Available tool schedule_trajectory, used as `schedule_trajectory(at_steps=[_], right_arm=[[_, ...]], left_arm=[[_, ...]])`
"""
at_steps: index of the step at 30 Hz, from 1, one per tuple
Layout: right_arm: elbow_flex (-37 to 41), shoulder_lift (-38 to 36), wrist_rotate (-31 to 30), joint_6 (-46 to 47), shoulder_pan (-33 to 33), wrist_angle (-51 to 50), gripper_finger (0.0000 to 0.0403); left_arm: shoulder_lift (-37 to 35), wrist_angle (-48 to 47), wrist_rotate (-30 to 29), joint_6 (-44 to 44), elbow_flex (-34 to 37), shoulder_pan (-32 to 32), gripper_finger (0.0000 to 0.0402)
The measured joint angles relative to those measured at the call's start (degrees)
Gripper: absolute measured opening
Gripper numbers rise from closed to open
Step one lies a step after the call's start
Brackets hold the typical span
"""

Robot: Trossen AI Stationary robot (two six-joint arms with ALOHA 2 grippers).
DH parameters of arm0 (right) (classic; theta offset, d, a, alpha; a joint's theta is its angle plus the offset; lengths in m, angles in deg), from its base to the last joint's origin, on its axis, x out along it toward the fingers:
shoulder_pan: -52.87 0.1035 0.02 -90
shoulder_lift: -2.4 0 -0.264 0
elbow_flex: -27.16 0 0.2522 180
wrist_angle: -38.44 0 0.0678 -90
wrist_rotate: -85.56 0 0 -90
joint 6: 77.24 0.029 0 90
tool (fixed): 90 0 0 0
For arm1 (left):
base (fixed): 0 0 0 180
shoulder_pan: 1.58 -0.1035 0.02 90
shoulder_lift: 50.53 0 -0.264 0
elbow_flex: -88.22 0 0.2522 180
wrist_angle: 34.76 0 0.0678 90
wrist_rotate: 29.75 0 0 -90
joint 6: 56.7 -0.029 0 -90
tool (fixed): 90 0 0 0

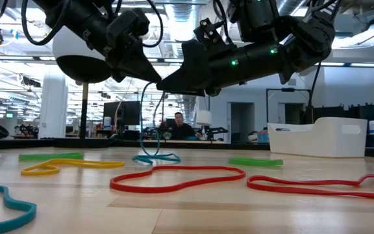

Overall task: Pick and place items into bin
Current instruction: Put the left blue rubber band into the white bin

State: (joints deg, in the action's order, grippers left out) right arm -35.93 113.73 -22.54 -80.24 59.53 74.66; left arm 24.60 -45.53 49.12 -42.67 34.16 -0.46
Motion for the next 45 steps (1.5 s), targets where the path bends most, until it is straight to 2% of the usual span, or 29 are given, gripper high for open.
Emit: schedule_trajectory(at_steps=[7, 24, 31, 39, 42, 45], right_arm=[[-0.14, 0.00, 0.02, -0.01, -0.03, -0.20, 0.0120], [-0.14, 0.00, 0.02, -0.03, -0.01, -0.68, 0.0006], [-0.14, 0.00, 0.02, -0.03, -0.01, -1.41, 0.0005], [-0.14, 0.00, -0.12, -0.03, -0.06, -1.99, 0.0003], [-0.14, 0.00, -3.38, -0.05, -0.06, -3.60, 0.0003], [-0.14, 0.00, -11.19, -2.58, -0.03, -6.57, 0.0004]], left_arm=[[0.00, 0.94, 1.41, -1.02, 0.00, 0.00, 0.0000], [0.00, 0.36, -0.18, -1.02, 0.00, 0.00, 0.0000], [0.00, -0.18, -0.94, -1.11, 0.00, 0.00, 0.0005], [0.00, -2.45, -4.10, -1.47, 0.00, -0.02, 0.0050], [0.00, -2.40, -5.25, -1.00, 0.00, -0.02, 0.0067], [0.00, -2.38, -6.99, -0.93, 0.00, -0.02, 0.0074]])
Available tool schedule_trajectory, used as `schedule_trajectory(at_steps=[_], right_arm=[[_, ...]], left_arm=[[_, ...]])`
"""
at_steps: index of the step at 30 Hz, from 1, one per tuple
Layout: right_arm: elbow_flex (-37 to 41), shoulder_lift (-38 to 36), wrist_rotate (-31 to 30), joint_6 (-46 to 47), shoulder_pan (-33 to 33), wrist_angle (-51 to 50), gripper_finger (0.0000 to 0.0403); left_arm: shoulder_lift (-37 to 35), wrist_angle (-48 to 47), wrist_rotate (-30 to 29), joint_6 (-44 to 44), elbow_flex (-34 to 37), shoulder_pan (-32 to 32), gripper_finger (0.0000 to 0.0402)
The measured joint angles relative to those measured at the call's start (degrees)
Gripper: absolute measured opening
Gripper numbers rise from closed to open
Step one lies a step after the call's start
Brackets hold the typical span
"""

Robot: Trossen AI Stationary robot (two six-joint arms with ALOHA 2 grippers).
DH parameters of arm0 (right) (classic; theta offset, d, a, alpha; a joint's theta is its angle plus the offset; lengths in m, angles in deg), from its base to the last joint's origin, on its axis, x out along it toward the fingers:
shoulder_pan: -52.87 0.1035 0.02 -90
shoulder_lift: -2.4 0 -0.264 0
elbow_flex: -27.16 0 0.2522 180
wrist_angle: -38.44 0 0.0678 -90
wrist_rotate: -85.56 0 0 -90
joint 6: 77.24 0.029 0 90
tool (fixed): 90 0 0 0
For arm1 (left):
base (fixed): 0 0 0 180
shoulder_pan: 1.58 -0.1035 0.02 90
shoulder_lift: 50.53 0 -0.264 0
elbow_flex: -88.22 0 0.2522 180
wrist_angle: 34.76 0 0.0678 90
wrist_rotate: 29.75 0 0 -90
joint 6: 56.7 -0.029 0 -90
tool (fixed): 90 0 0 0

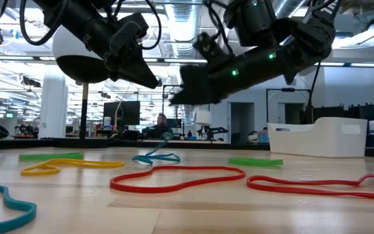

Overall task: Pick and place items into bin
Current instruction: Put the left blue rubber band into the white bin

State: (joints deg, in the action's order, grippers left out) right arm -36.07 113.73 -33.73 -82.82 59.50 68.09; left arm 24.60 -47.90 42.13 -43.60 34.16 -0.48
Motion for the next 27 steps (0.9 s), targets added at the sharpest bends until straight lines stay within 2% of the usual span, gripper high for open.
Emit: schedule_trajectory(at_steps=[3, 8, 11, 13, 16, 20, 22, 24, 26, 27], right_arm=[[0.02, -0.78, -11.39, -7.04, 0.28, -3.88, 0.0002], [-0.28, -6.13, -36.43, -16.30, 2.31, -13.59, 0.0002], [-0.26, -10.27, -52.71, -18.83, 3.00, -21.47, 0.0002], [-0.17, -13.72, -60.09, -18.53, 3.00, -27.74, 0.0002], [1.36, -20.37, -58.15, -13.88, 1.91, -36.76, 0.0001], [3.53, -30.16, -54.49, 4.39, -2.64, -52.43, 0.0001], [4.84, -34.80, -48.02, 18.53, -5.80, -60.31, 0.0001], [6.73, -38.74, -37.16, 30.86, -9.35, -67.75, 0.0001], [8.93, -40.73, -29.18, 38.63, -12.28, -71.37, 0.0001], [10.57, -41.37, -27.83, 40.59, -13.21, -72.04, 0.0001]], left_arm=[[0.00, -0.10, -0.40, 0.09, 0.00, 0.00, 0.0075], [0.00, -1.63, -0.36, 0.13, 0.00, 0.00, 0.0075], [0.00, -2.84, -0.36, 0.15, 0.00, 0.00, 0.0075], [0.00, -3.49, -0.36, 0.29, 0.00, 0.00, 0.0075], [0.00, -4.19, -0.34, 1.75, 0.00, 0.00, 0.0075], [0.00, -5.01, -0.32, 3.20, 0.00, 0.00, 0.0075], [0.00, -5.83, -0.32, 3.76, 0.00, 0.00, 0.0075], [0.00, -6.50, -0.35, 4.03, 0.00, 0.00, 0.0075], [0.00, -6.60, -0.38, 4.02, 0.00, 0.00, 0.0075], [0.00, -6.74, -0.38, 4.04, 0.00, 0.00, 0.0075]])
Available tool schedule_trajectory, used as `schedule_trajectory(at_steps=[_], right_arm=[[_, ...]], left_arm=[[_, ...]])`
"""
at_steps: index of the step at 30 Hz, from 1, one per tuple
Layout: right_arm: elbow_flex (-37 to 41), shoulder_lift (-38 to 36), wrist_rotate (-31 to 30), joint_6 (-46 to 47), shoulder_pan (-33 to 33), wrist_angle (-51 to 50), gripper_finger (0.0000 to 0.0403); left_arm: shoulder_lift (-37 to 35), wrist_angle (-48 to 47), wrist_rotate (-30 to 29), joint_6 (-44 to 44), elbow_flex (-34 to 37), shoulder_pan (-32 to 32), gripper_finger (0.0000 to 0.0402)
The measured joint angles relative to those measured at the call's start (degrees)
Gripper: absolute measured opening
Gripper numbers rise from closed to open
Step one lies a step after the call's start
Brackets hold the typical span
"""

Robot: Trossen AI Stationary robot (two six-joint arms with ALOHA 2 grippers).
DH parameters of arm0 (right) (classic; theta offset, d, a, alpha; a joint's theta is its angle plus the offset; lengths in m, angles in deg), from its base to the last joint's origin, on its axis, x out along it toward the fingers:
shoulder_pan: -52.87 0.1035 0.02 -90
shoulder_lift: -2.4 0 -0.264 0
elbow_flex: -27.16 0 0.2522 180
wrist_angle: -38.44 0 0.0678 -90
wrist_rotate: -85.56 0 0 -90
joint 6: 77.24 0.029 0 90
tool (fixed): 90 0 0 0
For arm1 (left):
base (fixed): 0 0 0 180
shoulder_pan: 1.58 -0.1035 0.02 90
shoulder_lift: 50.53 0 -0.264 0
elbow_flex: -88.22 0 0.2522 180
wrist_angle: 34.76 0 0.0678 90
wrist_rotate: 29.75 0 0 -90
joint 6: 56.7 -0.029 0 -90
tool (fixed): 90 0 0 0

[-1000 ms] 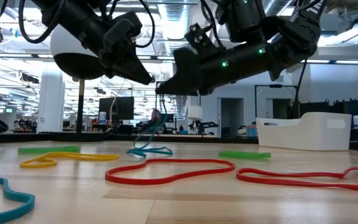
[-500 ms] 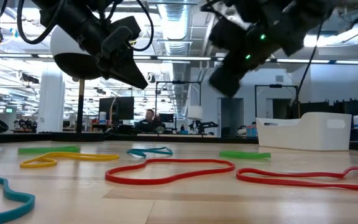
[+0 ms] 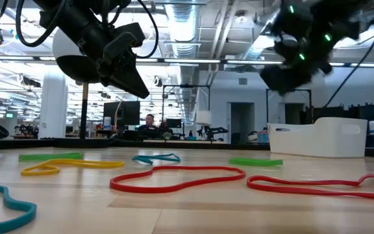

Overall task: Pick and place items into bin
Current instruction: Put the left blue rubber band into the white bin

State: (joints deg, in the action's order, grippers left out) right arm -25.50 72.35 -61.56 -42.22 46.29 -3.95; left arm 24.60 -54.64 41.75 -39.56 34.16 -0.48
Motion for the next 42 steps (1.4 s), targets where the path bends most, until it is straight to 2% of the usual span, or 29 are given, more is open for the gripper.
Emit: schedule_trajectory(at_steps=[6, 13, 19, 34, 42], right_arm=[[7.99, -0.37, 0.28, 5.60, -0.54, 0.32, 0.0001], [13.53, -0.37, 0.52, 11.20, -1.39, -0.84, 0.0005], [16.73, -0.37, 6.31, 16.76, -3.67, -0.93, 0.0005], [16.91, -0.33, 5.56, 16.86, -3.27, 0.21, 0.0009], [16.90, -0.33, 6.26, 12.52, -2.77, 4.31, 0.0061]], left_arm=[[0.00, -0.05, -0.31, 0.00, 0.00, 0.00, 0.0075], [0.00, -0.05, -0.33, 0.00, 0.00, 0.00, 0.0075], [0.00, -0.03, -0.39, 1.01, 0.00, 0.00, 0.0075], [0.00, -0.01, -2.54, 1.14, 0.00, -0.02, 0.0075], [0.00, -0.01, -2.54, 1.14, 0.00, -0.02, 0.0075]])
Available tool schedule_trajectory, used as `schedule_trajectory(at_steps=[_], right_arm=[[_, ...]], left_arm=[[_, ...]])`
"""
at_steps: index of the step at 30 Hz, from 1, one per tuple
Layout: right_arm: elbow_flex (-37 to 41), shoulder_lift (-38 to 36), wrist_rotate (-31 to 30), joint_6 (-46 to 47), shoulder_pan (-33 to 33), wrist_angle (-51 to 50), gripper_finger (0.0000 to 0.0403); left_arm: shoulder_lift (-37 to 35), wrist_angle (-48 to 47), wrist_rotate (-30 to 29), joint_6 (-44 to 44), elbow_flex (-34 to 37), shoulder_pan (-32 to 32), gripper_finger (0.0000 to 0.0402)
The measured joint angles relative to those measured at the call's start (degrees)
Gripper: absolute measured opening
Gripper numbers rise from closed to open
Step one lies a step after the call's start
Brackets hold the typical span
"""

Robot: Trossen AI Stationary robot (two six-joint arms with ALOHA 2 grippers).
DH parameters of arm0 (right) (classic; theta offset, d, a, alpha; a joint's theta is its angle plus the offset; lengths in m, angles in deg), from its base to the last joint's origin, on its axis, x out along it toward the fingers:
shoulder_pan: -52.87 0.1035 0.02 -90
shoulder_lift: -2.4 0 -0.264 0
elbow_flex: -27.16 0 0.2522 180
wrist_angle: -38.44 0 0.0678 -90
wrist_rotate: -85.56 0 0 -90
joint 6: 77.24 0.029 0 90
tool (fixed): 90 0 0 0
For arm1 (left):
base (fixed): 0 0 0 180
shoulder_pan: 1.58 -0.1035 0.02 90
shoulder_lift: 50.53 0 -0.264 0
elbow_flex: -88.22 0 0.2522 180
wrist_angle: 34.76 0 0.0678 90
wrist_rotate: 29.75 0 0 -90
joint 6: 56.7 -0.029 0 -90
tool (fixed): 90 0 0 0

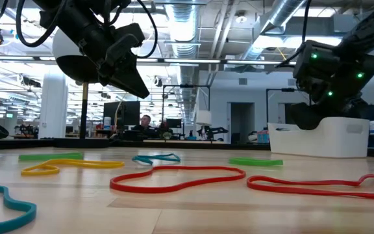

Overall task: Pick and place items into bin
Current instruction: Put the left blue rubber band into the white bin, then put the left green rubber band into the white bin

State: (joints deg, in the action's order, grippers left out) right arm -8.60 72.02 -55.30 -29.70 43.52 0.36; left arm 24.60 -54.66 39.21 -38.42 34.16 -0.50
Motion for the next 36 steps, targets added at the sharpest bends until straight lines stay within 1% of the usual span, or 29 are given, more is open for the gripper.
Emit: schedule_trajectory(at_steps=[3, 7, 15, 20, 25, 28, 31, 33, 36], right_arm=[[0.00, 0.00, -0.72, 0.01, -0.04, 1.87, 0.0079], [-0.03, 0.00, -2.18, -0.07, -0.04, 4.90, 0.0091], [-3.52, 0.00, -1.61, -2.31, 0.21, 5.75, 0.0093], [-4.94, 0.00, 0.98, -4.53, 2.28, 5.73, 0.0093], [-5.74, 0.00, 1.59, -6.52, 4.28, 5.78, 0.0093], [-6.61, 0.00, 4.29, -9.82, 5.81, 8.01, 0.0093], [-7.37, 0.00, 7.91, -14.68, 7.67, 13.38, 0.0093], [-7.50, 0.00, 11.34, -18.26, 9.05, 18.49, 0.0093], [-7.52, 0.00, 18.60, -23.21, 10.88, 26.01, 0.0093]], left_arm=[[0.00, 0.00, 0.00, 0.00, 0.00, 0.00, 0.0075], [0.00, 0.00, 0.01, 0.00, 0.00, 0.00, 0.0075], [0.00, 0.00, 0.02, 0.13, 0.00, 0.00, 0.0075], [0.00, 0.00, 0.04, 0.35, 0.00, 0.02, 0.0075], [0.00, 0.00, 0.37, 0.53, 0.00, 0.02, 0.0075], [0.00, 0.00, 1.69, 0.59, 0.00, 0.02, 0.0075], [0.00, -0.01, 3.26, 0.61, 0.00, 0.02, 0.0075], [0.00, 0.00, 4.53, 0.62, 0.00, 0.02, 0.0075], [0.00, 0.00, 7.08, 0.63, 0.00, 0.02, 0.0075]])
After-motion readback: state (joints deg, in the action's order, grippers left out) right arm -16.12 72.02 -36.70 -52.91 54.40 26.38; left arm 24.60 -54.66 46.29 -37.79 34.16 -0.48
